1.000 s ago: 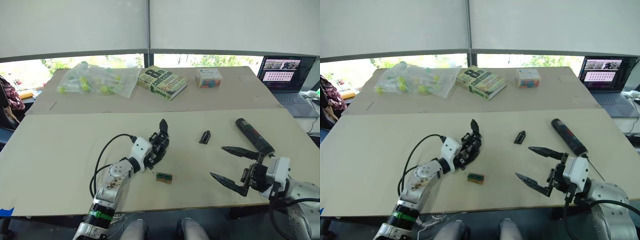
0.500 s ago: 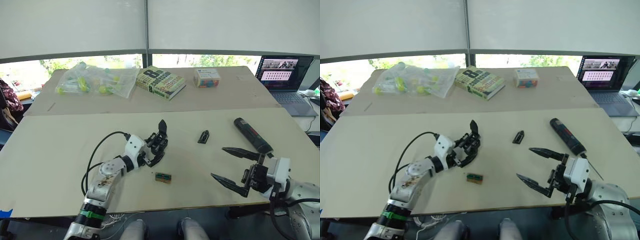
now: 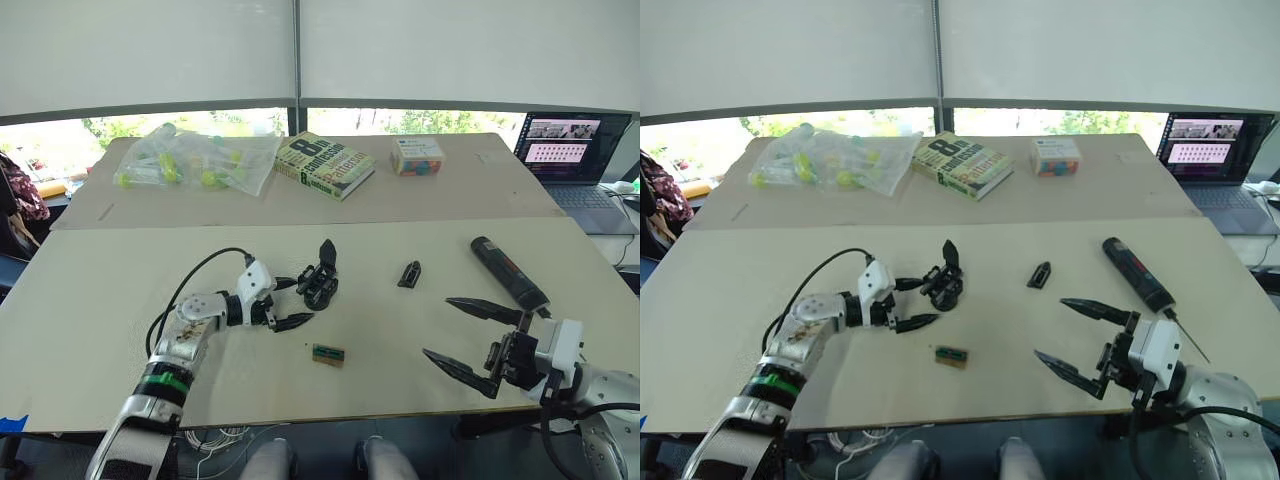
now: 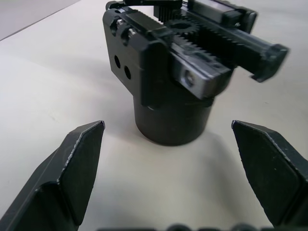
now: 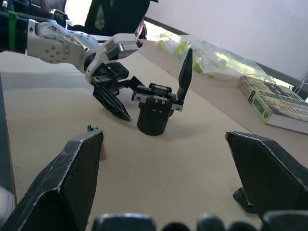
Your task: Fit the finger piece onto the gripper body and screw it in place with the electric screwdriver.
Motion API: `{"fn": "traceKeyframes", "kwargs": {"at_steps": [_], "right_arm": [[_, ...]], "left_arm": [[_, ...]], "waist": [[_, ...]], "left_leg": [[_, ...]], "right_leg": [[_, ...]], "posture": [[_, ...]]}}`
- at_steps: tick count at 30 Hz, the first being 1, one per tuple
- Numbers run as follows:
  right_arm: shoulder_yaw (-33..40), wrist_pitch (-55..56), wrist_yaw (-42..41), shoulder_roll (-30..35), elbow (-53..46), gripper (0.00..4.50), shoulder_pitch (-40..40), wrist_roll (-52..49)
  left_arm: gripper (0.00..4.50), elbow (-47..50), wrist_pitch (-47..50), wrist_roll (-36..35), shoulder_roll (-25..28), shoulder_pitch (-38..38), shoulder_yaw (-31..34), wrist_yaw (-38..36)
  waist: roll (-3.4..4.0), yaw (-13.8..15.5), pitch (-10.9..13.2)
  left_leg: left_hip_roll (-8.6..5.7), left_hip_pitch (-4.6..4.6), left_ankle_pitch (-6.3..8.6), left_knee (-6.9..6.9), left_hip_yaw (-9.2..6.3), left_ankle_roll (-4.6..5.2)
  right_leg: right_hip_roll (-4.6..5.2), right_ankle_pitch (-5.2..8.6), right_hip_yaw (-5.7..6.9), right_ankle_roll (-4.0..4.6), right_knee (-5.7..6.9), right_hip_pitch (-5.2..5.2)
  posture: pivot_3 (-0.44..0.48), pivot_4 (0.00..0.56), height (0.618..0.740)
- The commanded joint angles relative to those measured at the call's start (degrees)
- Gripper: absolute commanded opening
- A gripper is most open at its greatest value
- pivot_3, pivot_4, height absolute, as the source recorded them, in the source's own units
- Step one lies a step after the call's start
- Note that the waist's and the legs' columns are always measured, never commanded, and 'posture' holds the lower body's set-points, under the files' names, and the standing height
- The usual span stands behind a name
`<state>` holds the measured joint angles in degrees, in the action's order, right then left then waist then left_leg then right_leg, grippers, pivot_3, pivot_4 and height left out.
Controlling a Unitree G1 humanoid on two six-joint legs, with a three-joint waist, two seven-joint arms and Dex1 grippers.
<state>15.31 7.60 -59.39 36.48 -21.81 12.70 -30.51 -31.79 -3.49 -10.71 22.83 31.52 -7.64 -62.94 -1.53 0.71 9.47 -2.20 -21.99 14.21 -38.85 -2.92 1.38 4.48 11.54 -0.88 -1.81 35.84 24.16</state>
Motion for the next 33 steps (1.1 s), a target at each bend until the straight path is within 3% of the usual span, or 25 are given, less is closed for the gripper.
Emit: {"fn": "traceKeyframes", "kwargs": {"at_steps": [1, 9, 12, 15, 16, 19, 26, 33], "right_arm": [[1.08, -0.40, 1.21, 0.43, -2.93, 4.50, 0.27, -0.55], [0.81, -0.23, 2.59, 0.33, -3.49, 4.50, 0.91, 0.08], [0.91, 0.09, 2.62, 0.59, -3.41, 4.50, 1.04, 0.48], [0.88, 0.12, 2.97, 0.36, -3.60, 4.50, 0.96, 0.71], [0.82, 0.12, 3.09, 0.27, -3.65, 4.50, 0.95, 0.78], [0.59, 0.22, 3.31, 0.03, -3.76, 4.50, 1.08, 0.92], [0.07, 0.38, 3.23, -0.04, -3.36, 4.50, 1.13, 0.68], [-0.48, 0.33, 2.52, 0.33, -2.55, 4.50, 0.45, 0.51]], "left_arm": [[4.48, -5.71, -3.51, 0.82, -1.48, 3.27, 0.08, -1.37], [4.48, -14.26, -7.91, 2.41, -4.06, 7.83, -0.24, -4.02], [3.69, -14.73, -8.37, 2.18, -4.46, 8.15, 0.22, -4.29], [2.47, -10.98, -6.86, 0.94, -4.13, 6.39, 0.77, -5.38], [2.28, -8.94, -5.59, 0.33, -3.96, 5.46, 0.93, -5.63], [2.28, -1.33, -4.22, -0.88, -3.82, 2.32, 2.30, -2.80], [2.28, 22.34, 6.28, 0.41, -6.62, -7.98, 3.60, 13.19], [2.28, 29.95, 12.05, 3.89, -8.68, -12.75, 1.35, 22.60]], "waist": [[0.00, -0.01, 0.00], [-0.01, 0.04, 0.00], [-0.01, 0.07, 0.00], [0.00, 0.02, 0.00], [-0.01, -0.02, 0.00], [0.00, -0.16, 0.00], [-0.01, -0.02, 0.01], [-0.01, 0.03, 0.01]], "left_leg": [[0.00, -0.01, 0.00, 0.00, 0.00, 0.00], [-0.02, 0.00, 0.00, -0.03, 0.00, 0.00], [-0.03, 0.00, 0.00, -0.03, 0.00, 0.00], [-0.04, 0.00, 0.00, -0.04, 0.00, 0.00], [-0.02, 0.00, 0.00, -0.04, 0.00, 0.00], [0.00, -0.02, 0.01, -0.02, 0.00, 0.02], [0.03, -0.06, 0.01, -0.03, -0.01, 0.02], [0.02, -0.04, 0.02, -0.02, -0.01, 0.02]], "right_leg": [[0.00, 0.00, 0.00, -0.01, 0.00, 0.00], [0.00, 0.00, 0.00, -0.02, 0.01, -0.03], [0.01, 0.00, 0.00, -0.03, 0.01, -0.04], [0.01, 0.00, 0.00, -0.03, 0.02, -0.04], [0.01, 0.00, 0.00, -0.03, 0.02, -0.03], [0.00, 0.00, -0.01, -0.04, 0.02, 0.01], [0.03, -0.01, -0.05, -0.03, 0.02, 0.06], [0.02, 0.00, -0.04, -0.03, 0.01, 0.03]], "posture": [[0.000, 0.150, 0.740], [0.000, 0.150, 0.740], [0.000, 0.150, 0.740], [0.000, 0.150, 0.740], [0.000, 0.150, 0.740], [0.000, 0.150, 0.740], [0.000, 0.150, 0.740], [0.000, 0.150, 0.740]]}}
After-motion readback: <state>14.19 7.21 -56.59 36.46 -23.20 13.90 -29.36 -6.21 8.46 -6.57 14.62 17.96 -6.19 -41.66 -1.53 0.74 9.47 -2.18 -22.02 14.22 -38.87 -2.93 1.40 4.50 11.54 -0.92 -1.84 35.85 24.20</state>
